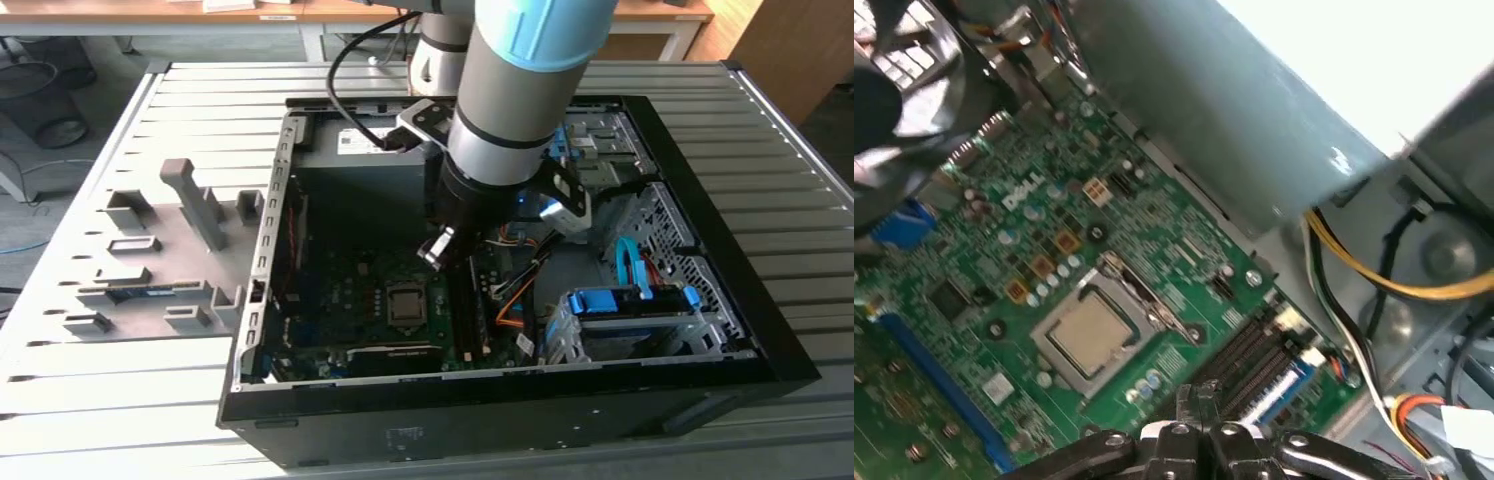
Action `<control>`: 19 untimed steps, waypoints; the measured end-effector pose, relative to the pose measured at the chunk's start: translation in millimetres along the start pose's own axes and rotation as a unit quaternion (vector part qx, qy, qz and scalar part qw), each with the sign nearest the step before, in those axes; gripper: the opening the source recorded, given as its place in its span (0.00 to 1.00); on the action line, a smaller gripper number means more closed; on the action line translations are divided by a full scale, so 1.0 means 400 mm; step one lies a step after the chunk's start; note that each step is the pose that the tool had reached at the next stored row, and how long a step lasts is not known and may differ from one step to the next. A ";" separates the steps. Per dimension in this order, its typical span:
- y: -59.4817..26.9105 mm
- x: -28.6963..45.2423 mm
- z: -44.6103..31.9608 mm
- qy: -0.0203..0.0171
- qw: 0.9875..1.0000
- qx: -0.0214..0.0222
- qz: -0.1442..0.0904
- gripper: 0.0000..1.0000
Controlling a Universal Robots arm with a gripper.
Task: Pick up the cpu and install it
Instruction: 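Close the cpu cover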
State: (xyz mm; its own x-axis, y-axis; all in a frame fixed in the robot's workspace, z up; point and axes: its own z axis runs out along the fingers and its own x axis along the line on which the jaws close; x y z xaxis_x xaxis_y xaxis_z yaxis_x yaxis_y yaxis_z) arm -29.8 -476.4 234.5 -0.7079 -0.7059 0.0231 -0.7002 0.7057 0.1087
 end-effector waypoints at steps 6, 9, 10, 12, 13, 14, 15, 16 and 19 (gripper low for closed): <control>0.001 -0.004 -0.001 0.002 1.000 0.001 -0.013 0.10; 0.007 -0.006 -0.006 0.001 1.000 0.002 -0.013 0.10; 0.008 -0.007 -0.011 0.001 1.000 0.003 -0.013 0.10; 0.010 -0.006 -0.032 0.001 1.000 0.003 -0.013 0.10; 0.012 -0.006 -0.043 0.001 1.000 0.003 -0.013 0.10; 0.013 -0.006 -0.054 0.001 1.000 0.003 -0.013 0.10; 0.014 -0.005 -0.066 0.001 1.000 0.003 -0.013 0.10; 0.015 -0.005 -0.075 0.001 1.000 0.003 -0.013 0.10; 0.016 -0.005 -0.078 0.001 1.000 0.003 -0.013 0.10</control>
State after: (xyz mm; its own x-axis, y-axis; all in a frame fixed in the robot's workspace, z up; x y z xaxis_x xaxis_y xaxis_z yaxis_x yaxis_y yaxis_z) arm -29.9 -472.4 266.3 -0.6888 -0.7246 0.0218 -0.7193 0.6869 0.1041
